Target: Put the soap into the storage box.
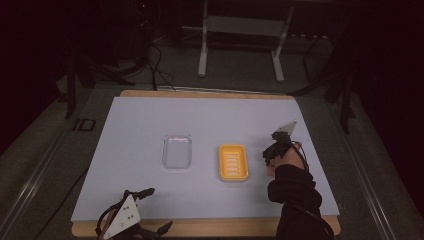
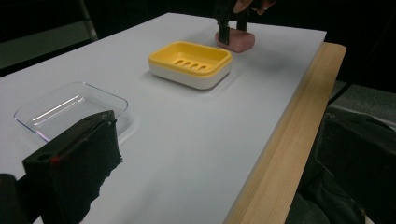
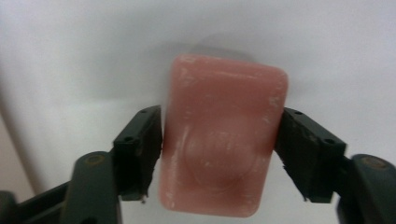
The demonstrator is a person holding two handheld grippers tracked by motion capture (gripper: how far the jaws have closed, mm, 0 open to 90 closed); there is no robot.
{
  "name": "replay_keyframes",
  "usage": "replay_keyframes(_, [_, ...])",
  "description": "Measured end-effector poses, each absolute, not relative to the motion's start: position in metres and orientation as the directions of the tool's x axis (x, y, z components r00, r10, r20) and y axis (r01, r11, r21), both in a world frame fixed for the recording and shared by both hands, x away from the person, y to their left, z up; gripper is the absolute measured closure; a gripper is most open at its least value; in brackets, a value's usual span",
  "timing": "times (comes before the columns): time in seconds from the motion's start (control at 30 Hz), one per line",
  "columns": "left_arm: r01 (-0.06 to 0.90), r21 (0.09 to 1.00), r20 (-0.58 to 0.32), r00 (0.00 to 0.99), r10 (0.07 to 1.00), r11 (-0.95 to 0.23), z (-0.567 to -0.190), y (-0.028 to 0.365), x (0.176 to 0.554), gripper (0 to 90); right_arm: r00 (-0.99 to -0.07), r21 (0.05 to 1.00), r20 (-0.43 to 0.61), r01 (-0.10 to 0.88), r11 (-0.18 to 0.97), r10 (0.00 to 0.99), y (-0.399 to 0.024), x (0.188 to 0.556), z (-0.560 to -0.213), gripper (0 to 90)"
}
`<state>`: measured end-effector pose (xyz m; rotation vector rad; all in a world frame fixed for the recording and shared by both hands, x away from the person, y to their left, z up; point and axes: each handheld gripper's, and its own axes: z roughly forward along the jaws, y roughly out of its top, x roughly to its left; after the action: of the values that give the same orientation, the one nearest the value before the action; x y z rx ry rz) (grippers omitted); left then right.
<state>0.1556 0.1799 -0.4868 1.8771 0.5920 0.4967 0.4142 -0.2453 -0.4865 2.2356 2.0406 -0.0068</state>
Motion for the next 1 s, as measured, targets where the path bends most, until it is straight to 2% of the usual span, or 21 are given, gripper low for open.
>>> replay_keyframes(0.17, [0.17,0.932,0.065,0.791,0.609,-0.321,-0.487,0.18,0.156,0.2,0.041,0.075,-0.105,0.997,-0.034,0.994,-0.241,0.414,-0.489,36.2])
replay_keyframes(0.67, [0.17,0.931,0.066,0.791,0.609,-0.322,-0.487,0.18,0.156,0.3,0.014,0.044,-0.112,0.999,-0.009,0.994,-0.235,0.418,-0.465,37.7])
replay_keyframes(1.0, [0.17,0.932,0.066,0.791,0.609,-0.321,-0.487,0.18,0.156,0.3,0.002,0.074,-0.103,0.997,0.005,0.995,-0.226,0.421,-0.437,37.8])
